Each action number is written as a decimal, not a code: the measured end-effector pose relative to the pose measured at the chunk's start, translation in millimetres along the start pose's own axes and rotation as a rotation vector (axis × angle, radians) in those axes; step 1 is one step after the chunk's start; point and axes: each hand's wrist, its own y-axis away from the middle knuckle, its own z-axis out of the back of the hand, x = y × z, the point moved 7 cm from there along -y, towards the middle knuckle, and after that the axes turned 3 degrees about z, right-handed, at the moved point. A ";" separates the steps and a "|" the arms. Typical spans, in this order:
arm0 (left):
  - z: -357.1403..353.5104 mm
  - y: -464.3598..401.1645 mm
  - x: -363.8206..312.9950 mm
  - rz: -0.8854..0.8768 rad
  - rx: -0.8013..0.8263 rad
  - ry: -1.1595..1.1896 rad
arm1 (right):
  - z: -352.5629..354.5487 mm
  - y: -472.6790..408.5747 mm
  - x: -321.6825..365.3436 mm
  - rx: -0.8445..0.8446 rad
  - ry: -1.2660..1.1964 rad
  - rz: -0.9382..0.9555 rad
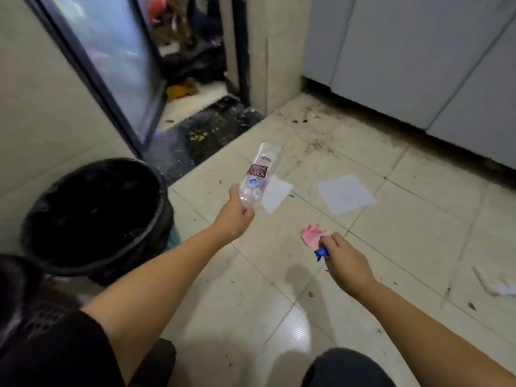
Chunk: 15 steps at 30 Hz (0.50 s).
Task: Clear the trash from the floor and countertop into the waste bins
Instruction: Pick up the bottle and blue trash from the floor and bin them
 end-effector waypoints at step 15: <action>301.1 215.5 224.7 0.239 -0.693 0.313 | -10.5 -121.1 464.8 -0.018 -0.104 0.728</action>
